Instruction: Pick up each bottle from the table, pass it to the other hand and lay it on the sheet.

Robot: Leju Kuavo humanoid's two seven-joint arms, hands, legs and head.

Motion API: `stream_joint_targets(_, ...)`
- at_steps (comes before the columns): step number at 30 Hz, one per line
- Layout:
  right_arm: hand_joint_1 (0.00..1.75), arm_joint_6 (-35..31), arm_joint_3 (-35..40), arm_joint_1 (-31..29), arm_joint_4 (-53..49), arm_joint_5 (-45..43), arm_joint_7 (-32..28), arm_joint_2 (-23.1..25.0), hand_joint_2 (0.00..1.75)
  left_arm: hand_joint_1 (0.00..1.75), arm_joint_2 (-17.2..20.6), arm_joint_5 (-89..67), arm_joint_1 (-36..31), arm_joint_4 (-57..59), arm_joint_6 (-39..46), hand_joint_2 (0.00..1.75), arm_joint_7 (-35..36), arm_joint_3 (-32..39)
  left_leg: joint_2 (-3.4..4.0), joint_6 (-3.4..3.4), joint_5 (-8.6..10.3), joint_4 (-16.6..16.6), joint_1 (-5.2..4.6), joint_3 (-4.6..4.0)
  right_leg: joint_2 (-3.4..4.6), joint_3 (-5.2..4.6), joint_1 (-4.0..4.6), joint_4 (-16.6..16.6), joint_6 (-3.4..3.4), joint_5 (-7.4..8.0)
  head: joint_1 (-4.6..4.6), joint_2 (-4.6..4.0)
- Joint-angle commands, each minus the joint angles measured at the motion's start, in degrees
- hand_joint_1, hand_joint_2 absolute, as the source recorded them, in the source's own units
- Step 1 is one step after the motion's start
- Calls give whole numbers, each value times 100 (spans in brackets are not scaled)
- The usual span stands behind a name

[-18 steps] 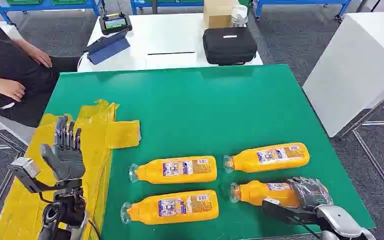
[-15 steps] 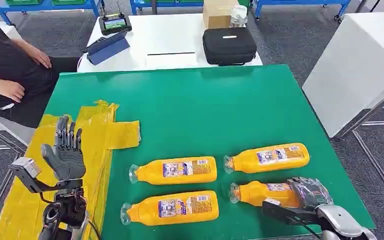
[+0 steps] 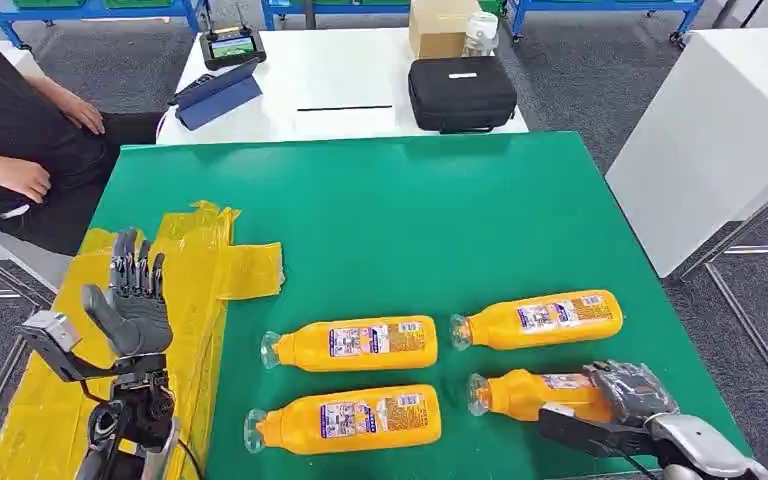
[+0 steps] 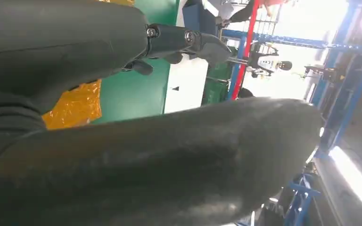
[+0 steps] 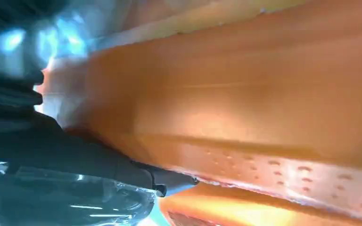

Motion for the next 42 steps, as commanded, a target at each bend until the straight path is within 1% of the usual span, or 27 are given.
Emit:
stream_joint_targets(1,175,671,-2619,1199,-1424,-1482,-1792,551,175,0,96,258,101,210,-401,0,-299,315,-24,-3,-3,-8,-10,-9,-30,5,-10,3,-2,-16,2,0)
stream_joint_targets(3,175,1093,-3429,988,-1579,-1410,-2298,1007,175,0,56,275,214,83,-510,0,-292,461,3,1,-1,-6,-8,-29,-1,41,-10,3,4,-2,2,0)
stream_joint_targets(4,175,1247,-3945,766,-1605,-1380,-2566,1303,175,0,7,258,283,2,-540,0,-283,550,19,-4,-7,-10,-12,-22,11,41,-15,5,-1,-3,-6,0)
stream_joint_targets(6,175,1494,-4499,487,-1625,-1416,-2797,1553,175,0,-78,224,361,-141,-620,0,-249,634,18,-1,-1,-4,-14,-46,13,17,-18,9,0,9,-7,0)
stream_joint_targets(7,175,1582,-4671,292,-1585,-1426,-2877,1600,175,0,-116,227,363,-185,-678,0,-210,652,21,0,-1,0,-9,-61,14,-2,-14,9,0,11,-4,0)
stream_joint_targets(10,175,1402,-4873,-134,-1584,-1547,-2912,1834,175,0,-158,205,320,-186,-739,0,-130,623,15,-3,-2,-1,-6,-62,5,-5,-11,7,-3,8,-4,0)
stream_joint_targets(12,175,1285,-4873,-291,-1631,-1882,-2957,2024,175,0,-193,188,369,-238,-754,0,-119,605,14,-3,4,-6,-7,-63,3,-6,-12,5,-2,9,-4,0)
stream_joint_targets(17,175,1173,-4720,-257,-1655,-1943,-2846,2011,175,0,-211,185,412,-284,-761,0,-116,595,18,-3,2,-6,-2,-63,7,-2,-6,1,-3,10,-4,0)
stream_joint_targets(22,175,1150,-4716,-226,-1651,-1971,-2846,1990,175,0,-206,188,406,-278,-759,0,-116,599,17,-3,0,-7,-5,-60,6,1,-9,3,-4,6,-4,0)
stream_joint_targets(27,175,1150,-4716,-226,-1651,-1971,-2846,1990,175,0,-206,188,406,-278,-759,0,-116,599,15,-2,3,-3,-3,-81,6,-18,-8,5,-2,10,-4,0)
stream_joint_targets(28,175,1150,-4716,-226,-1651,-1971,-2846,1990,175,0,-206,188,406,-278,-759,0,-116,599,21,-5,-3,-6,-7,-61,8,-1,-11,5,-5,3,-4,0)
stream_joint_targets(33,175,1150,-4716,-226,-1651,-1971,-2846,1990,175,0,-206,188,406,-278,-759,0,-116,599,17,-1,2,-3,-4,-81,8,-18,-8,5,-1,10,-4,0)
stream_joint_targets(34,175,1150,-4716,-226,-1651,-1971,-2846,1990,175,0,-206,188,406,-278,-759,0,-116,599,20,-3,-1,-4,-6,-71,8,-9,-10,5,-3,7,-4,0)
stream_joint_targets(36,175,984,-4657,-333,-1686,-2334,-2962,2097,175,0,-212,160,436,-318,-794,0,-107,563,17,-1,2,-3,-3,-80,8,-16,-7,5,-1,10,-4,0)
stream_joint_targets(37,175,859,-4468,-485,-1678,-2604,-2946,2128,175,0,-219,144,455,-347,-822,0,-99,502,21,-2,0,-5,-7,-71,9,-9,-11,5,-3,7,-4,0)
stream_joint_targets(38,175,786,-4281,-617,-1675,-2676,-2937,2124,175,0,-220,130,459,-363,-845,0,-95,442,29,-2,0,-5,-4,-74,18,-14,-8,3,-3,11,-2,0)
stream_joint_targets(39,175,730,-4077,-794,-1600,-2772,-2879,2097,175,0,-212,132,436,-350,-865,175,-91,372,32,-2,1,-5,-5,-78,22,-18,-9,4,-2,13,-2,0)
stream_joint_targets(41,175,528,-3489,-1339,-1340,-2804,-2690,1986,175,0,-135,54,237,-219,-842,175,41,113,59,-5,-5,-5,-7,-64,45,-12,-11,5,-5,15,-4,0)
stream_joint_targets(42,175,379,-3199,-1681,-1105,-2729,-2589,1958,175,0,-117,65,123,-159,-871,175,53,12,55,-2,3,-2,-4,-80,45,-27,-8,6,-2,22,-2,0)
